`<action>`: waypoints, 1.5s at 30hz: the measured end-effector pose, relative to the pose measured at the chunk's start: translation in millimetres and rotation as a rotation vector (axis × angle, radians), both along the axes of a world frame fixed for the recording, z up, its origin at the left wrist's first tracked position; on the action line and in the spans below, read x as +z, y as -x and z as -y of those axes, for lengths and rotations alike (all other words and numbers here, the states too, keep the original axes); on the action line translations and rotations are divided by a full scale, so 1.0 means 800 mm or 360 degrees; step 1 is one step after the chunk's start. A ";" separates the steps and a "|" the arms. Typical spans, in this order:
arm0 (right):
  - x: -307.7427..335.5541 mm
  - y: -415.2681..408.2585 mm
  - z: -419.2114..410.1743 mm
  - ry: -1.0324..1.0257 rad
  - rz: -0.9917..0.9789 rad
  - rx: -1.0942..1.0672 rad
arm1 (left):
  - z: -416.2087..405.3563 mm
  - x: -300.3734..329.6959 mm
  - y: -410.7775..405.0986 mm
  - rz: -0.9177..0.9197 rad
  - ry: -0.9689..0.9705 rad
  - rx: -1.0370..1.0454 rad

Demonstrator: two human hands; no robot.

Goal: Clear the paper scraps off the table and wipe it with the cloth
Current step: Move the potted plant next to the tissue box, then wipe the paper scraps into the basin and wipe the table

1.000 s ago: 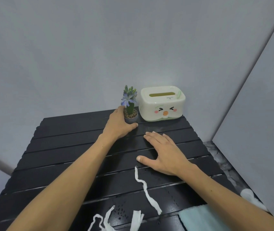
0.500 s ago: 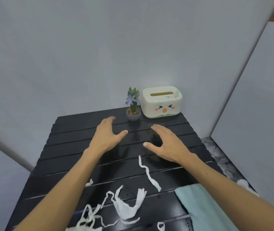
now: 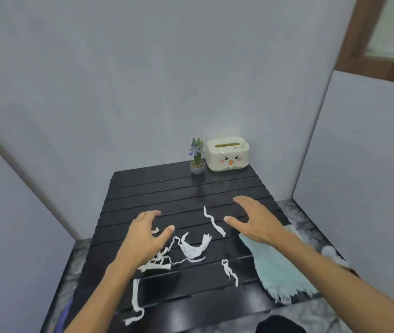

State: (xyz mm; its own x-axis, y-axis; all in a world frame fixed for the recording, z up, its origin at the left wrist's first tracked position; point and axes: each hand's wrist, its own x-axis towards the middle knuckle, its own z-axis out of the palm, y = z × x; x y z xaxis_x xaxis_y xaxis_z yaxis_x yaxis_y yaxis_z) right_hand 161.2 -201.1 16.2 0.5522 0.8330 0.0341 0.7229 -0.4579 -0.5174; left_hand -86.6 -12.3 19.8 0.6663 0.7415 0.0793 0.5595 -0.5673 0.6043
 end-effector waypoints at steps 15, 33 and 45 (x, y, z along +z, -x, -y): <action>-0.001 0.084 0.143 -0.0043 -0.0019 -0.0068 | 0.177 -0.060 0.123 0.0002 0.0041 0.0034; -0.036 0.077 0.163 0.0026 0.0184 -0.0223 | 0.225 -0.084 0.094 -0.0104 -0.0163 -0.0107; -0.079 0.053 0.126 0.0495 0.0364 -0.0359 | 0.222 -0.113 0.087 -0.0016 -0.0287 0.0049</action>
